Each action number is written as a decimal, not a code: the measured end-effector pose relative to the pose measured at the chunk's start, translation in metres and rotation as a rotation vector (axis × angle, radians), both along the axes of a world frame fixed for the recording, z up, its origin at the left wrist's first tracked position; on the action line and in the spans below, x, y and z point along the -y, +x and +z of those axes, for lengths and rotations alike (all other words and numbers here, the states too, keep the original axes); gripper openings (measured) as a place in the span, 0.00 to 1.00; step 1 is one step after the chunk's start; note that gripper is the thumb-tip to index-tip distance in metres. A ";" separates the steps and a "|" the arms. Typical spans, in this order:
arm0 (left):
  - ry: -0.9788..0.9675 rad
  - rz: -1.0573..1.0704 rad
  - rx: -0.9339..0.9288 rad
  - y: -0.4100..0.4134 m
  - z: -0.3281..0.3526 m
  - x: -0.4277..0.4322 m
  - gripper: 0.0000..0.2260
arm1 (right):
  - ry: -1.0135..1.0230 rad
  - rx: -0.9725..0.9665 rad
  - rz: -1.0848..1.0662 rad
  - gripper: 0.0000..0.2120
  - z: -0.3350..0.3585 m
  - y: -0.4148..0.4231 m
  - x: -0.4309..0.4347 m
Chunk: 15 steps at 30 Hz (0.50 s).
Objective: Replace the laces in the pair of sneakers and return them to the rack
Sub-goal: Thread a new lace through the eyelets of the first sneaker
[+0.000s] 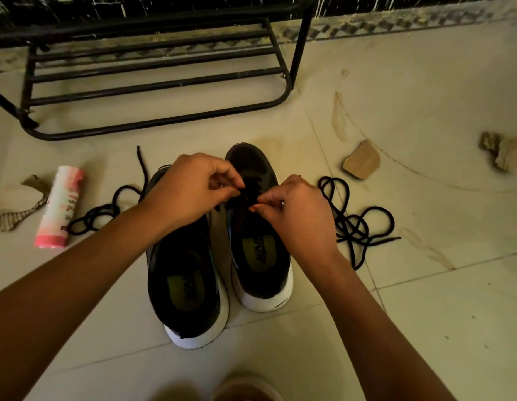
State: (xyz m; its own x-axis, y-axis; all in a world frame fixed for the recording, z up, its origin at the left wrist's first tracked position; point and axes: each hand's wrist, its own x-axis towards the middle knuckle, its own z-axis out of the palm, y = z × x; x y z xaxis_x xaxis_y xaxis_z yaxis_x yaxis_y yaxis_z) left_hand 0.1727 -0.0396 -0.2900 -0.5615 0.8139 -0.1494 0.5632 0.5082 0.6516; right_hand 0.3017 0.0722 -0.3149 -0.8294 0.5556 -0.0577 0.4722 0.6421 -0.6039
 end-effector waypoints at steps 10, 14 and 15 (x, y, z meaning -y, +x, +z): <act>0.009 0.031 -0.012 0.008 -0.018 0.005 0.06 | -0.001 0.033 -0.060 0.21 -0.012 0.012 0.022; 0.014 0.067 -0.021 0.012 -0.023 0.008 0.07 | -0.143 0.070 -0.051 0.18 -0.015 0.006 0.021; 0.023 0.082 -0.030 0.013 -0.023 0.009 0.08 | -0.227 0.059 -0.069 0.17 -0.018 0.004 0.021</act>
State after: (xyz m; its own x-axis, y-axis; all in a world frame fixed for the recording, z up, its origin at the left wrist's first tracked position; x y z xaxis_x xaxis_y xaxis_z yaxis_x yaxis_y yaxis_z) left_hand 0.1857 -0.0483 -0.3132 -0.6302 0.7680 -0.1137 0.5397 0.5386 0.6470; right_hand 0.3058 0.0515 -0.3324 -0.7815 0.5781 -0.2348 0.5488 0.4577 -0.6995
